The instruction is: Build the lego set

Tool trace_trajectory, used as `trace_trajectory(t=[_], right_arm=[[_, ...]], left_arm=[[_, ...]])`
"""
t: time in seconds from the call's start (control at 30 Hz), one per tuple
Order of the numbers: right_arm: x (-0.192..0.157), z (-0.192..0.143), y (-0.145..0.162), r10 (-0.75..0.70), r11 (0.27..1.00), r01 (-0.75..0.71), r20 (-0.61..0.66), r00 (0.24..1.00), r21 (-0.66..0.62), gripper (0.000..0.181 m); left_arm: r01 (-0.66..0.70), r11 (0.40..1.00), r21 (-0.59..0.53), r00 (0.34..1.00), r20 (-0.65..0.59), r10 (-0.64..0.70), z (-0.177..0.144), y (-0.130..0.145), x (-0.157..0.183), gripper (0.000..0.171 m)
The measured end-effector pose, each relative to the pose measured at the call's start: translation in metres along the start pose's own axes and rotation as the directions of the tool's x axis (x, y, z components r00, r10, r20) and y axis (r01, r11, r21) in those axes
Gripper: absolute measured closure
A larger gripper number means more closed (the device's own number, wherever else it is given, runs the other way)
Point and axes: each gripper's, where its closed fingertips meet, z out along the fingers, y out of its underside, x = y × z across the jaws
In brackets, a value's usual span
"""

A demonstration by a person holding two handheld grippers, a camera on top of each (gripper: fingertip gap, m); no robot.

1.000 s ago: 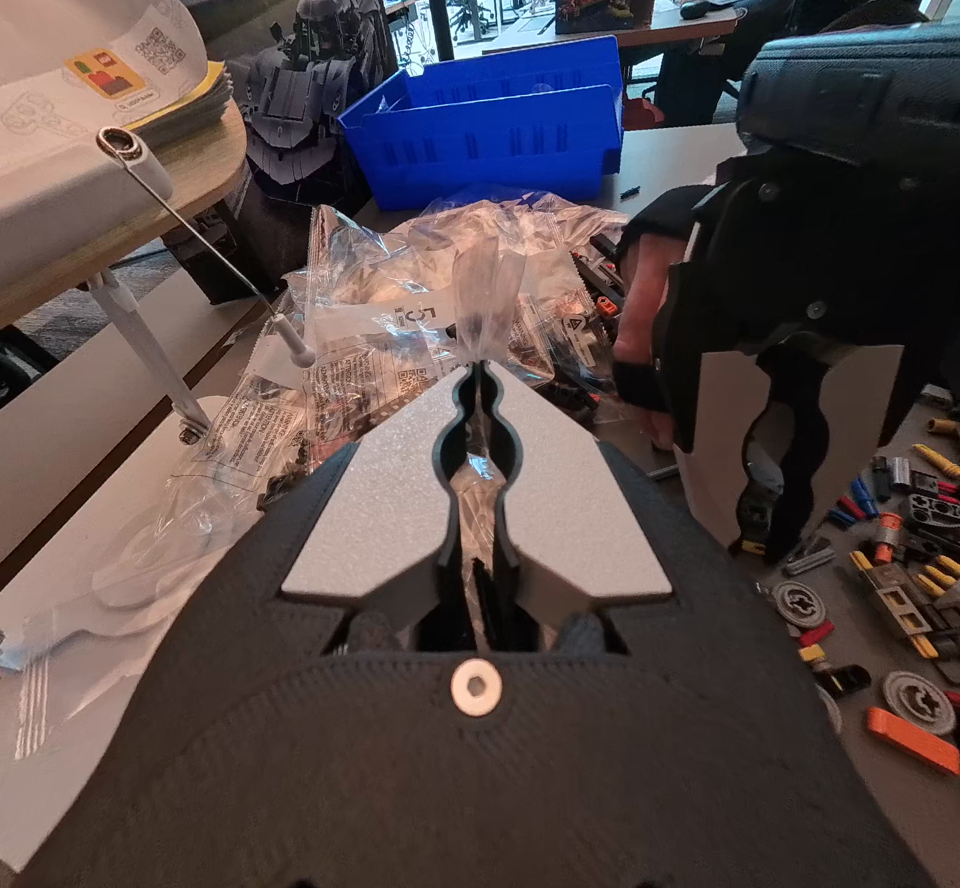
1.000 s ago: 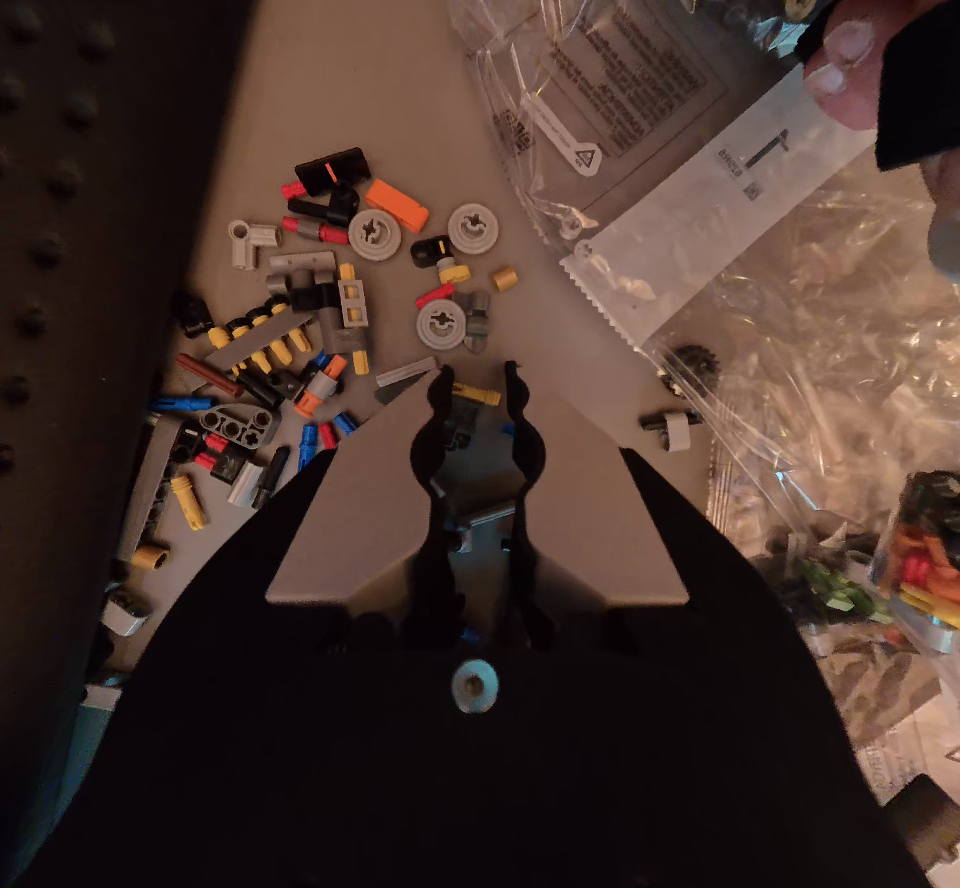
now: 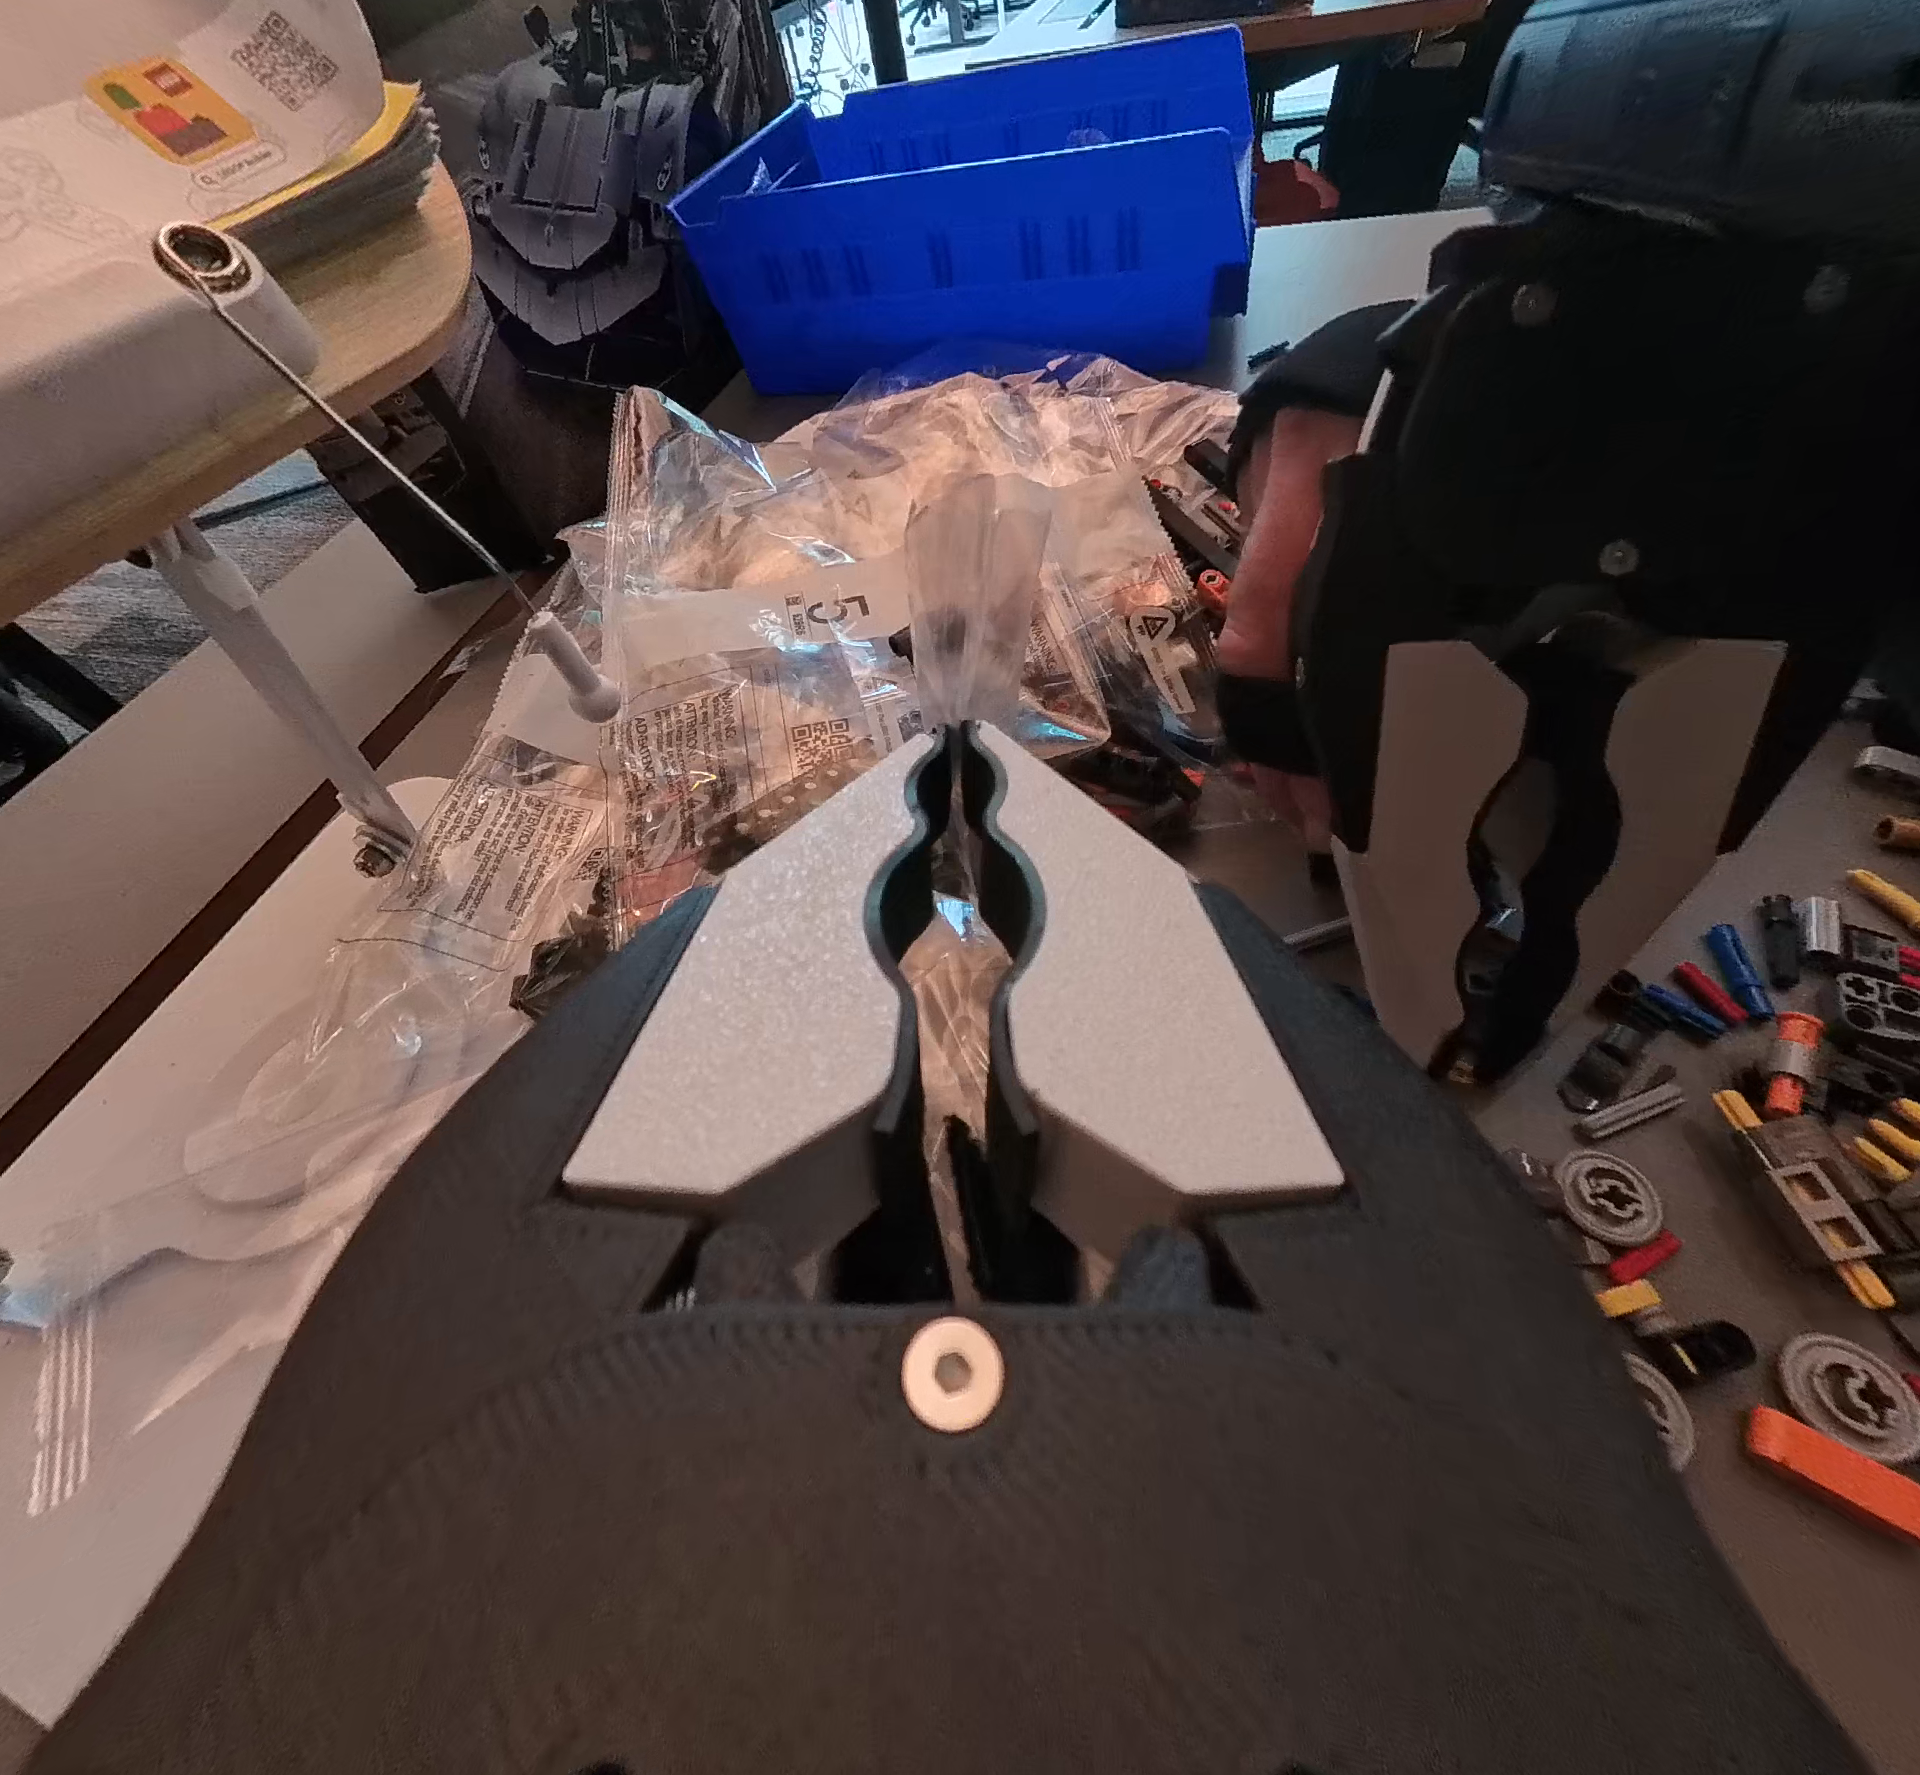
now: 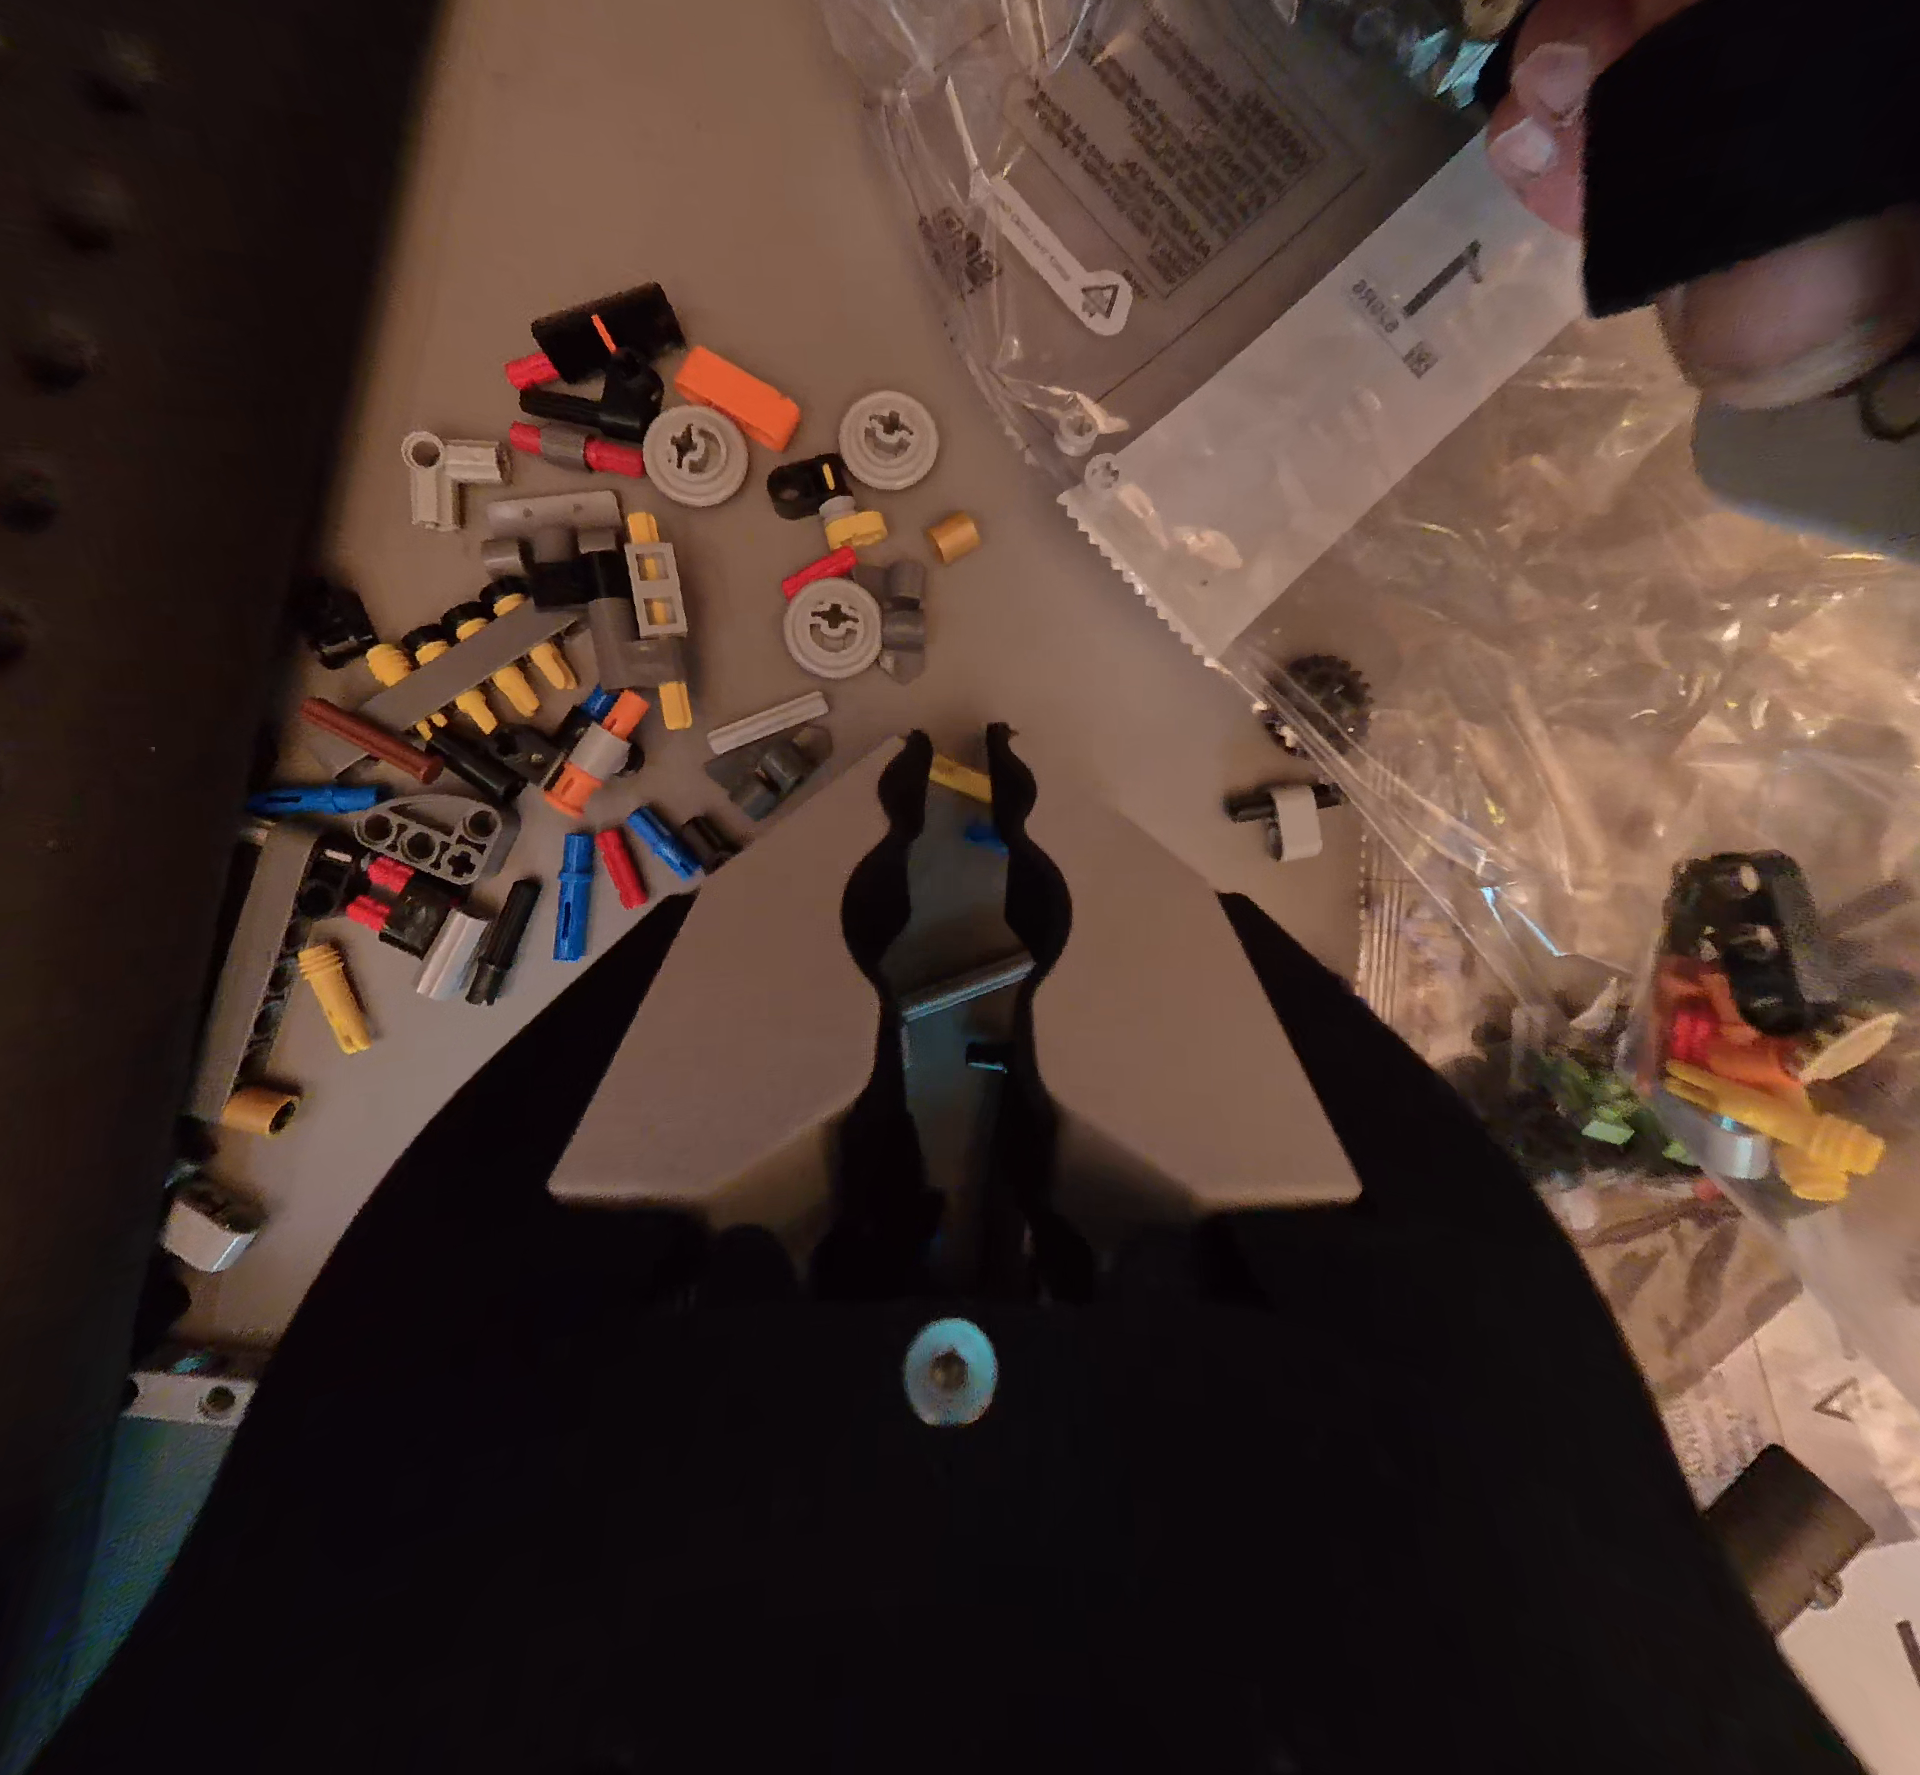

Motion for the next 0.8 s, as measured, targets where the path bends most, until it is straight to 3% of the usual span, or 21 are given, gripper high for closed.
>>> trace_trajectory(t=[0.03, 0.33, 0.8], right_arm=[[0.000, -0.001, -0.003, 0.003, 1.000, -0.003, 0.000, 1.000, 0.015, 0.173], [-0.004, 0.005, -0.017, 0.000, 0.999, -0.001, 0.014, 1.000, 0.052, 0.159], [-0.006, 0.016, -0.023, -0.010, 0.999, 0.009, 0.016, 1.000, 0.052, 0.172]], left_arm=[[0.000, 1.000, 0.000, 1.000, 0.000, 0.000, 0.000, 0.000, 0.000, 0.171], [0.000, 1.000, 0.000, 1.000, 0.000, 0.000, 0.000, 0.000, 0.000, 0.171], [0.000, 1.000, -0.003, 1.000, -0.002, 0.000, 0.001, 0.001, 0.000, 0.171]])
